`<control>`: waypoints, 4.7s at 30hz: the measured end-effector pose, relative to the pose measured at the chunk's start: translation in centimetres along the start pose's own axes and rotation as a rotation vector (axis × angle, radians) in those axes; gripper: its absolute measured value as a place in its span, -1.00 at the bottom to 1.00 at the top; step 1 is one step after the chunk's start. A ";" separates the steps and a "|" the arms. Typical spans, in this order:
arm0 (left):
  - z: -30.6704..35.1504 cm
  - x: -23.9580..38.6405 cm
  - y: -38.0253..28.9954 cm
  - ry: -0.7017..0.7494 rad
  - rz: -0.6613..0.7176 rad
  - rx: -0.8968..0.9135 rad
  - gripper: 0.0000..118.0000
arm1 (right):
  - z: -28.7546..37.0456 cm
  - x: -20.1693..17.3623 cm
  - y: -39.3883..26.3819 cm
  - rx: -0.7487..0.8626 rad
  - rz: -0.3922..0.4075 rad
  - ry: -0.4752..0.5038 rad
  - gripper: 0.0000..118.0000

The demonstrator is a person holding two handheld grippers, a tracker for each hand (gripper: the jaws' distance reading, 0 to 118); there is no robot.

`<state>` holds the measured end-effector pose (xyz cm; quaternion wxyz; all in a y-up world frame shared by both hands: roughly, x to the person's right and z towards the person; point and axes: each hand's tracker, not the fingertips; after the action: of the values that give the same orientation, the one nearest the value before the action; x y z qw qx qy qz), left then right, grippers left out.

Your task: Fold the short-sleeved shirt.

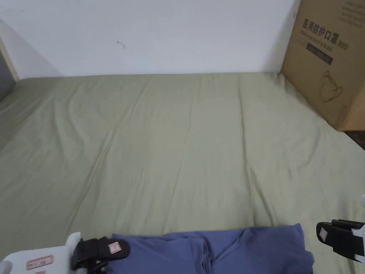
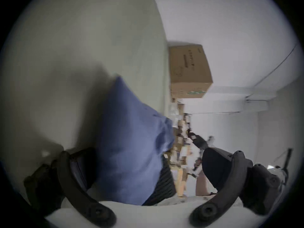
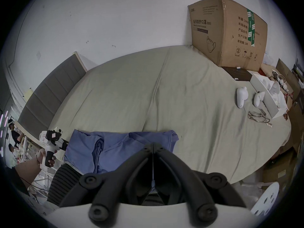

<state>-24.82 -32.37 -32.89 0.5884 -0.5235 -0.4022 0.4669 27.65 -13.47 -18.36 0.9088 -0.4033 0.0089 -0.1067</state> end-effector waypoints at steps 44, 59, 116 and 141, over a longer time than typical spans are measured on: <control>-17.2 17.6 -3.6 0.612 -0.526 -0.055 0.38 | 0.2 1.6 -0.9 0.019 -0.003 0.084 -1.00; -25.8 10.4 -4.9 0.682 -0.510 -0.313 -0.96 | -0.1 2.8 -1.7 0.009 -0.055 0.092 -1.00; -11.9 1.0 0.5 -0.041 -0.127 -0.053 1.00 | -16.7 -0.8 -4.6 -0.447 -0.334 0.500 -1.00; 20.7 9.7 7.6 0.841 -0.341 0.210 -0.59 | -7.5 -5.5 -1.6 -0.331 -0.151 0.404 -1.00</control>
<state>-43.39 -17.85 -37.94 0.8185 -0.5314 -0.1598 0.1489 21.16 -18.90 -22.68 0.7999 -0.5163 0.1773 -0.2494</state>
